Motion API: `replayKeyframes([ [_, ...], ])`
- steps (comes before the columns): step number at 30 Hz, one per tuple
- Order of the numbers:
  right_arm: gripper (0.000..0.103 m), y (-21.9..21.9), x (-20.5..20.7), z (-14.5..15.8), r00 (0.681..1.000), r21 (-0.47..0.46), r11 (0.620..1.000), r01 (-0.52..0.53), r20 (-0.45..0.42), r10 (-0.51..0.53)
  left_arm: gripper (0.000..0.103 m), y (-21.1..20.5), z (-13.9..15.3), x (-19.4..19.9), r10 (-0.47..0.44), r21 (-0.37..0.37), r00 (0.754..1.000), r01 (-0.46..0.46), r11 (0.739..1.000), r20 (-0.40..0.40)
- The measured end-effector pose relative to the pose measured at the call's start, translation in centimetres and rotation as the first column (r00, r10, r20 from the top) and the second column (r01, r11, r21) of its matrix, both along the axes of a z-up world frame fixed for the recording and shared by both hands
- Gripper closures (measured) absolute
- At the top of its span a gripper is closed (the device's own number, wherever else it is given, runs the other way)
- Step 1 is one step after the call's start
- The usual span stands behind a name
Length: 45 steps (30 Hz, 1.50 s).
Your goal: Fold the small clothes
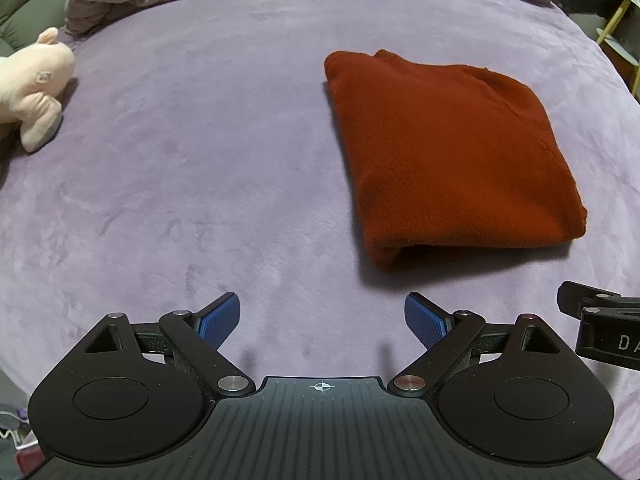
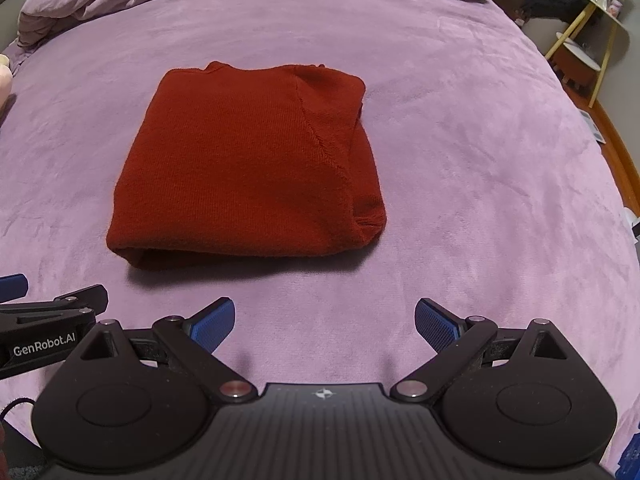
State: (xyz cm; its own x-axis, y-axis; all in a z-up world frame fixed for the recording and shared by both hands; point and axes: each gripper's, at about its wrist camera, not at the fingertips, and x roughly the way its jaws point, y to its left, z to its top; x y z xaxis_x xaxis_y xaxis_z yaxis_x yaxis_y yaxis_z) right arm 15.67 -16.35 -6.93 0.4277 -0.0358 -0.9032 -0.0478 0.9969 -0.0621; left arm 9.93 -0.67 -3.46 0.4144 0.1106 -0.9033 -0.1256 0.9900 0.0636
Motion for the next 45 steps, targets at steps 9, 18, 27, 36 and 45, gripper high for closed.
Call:
replayKeyframes([
  [9,0.006,-0.09,-0.05,0.07,1.0,0.0,1.0,0.007,0.002,-0.007,0.01,-0.31,0.16,-0.36,-0.015,0.001,1.0,0.015,1.0,0.006],
  [18,0.006,-0.13,-0.24,0.24,1.0,0.008,1.0,0.008,0.003,-0.008,0.01,-0.16,0.11,-0.27,-0.011,-0.01,1.0,0.011,1.0,-0.002],
  [27,0.006,-0.15,-0.36,0.23,1.0,0.013,1.0,0.014,0.004,-0.015,0.01,-0.38,-0.04,-0.25,-0.014,-0.005,1.0,0.014,1.0,-0.003],
  [36,0.006,-0.18,-0.29,0.27,1.0,0.016,1.0,0.015,0.007,-0.015,0.01,-0.5,-0.06,-0.26,-0.017,0.006,1.0,0.017,1.0,-0.001],
  [45,0.006,-0.2,-0.42,0.38,1.0,0.018,1.0,0.019,0.012,-0.019,0.01,-0.5,-0.06,-0.21,-0.016,0.004,1.0,0.016,1.0,-0.002],
])
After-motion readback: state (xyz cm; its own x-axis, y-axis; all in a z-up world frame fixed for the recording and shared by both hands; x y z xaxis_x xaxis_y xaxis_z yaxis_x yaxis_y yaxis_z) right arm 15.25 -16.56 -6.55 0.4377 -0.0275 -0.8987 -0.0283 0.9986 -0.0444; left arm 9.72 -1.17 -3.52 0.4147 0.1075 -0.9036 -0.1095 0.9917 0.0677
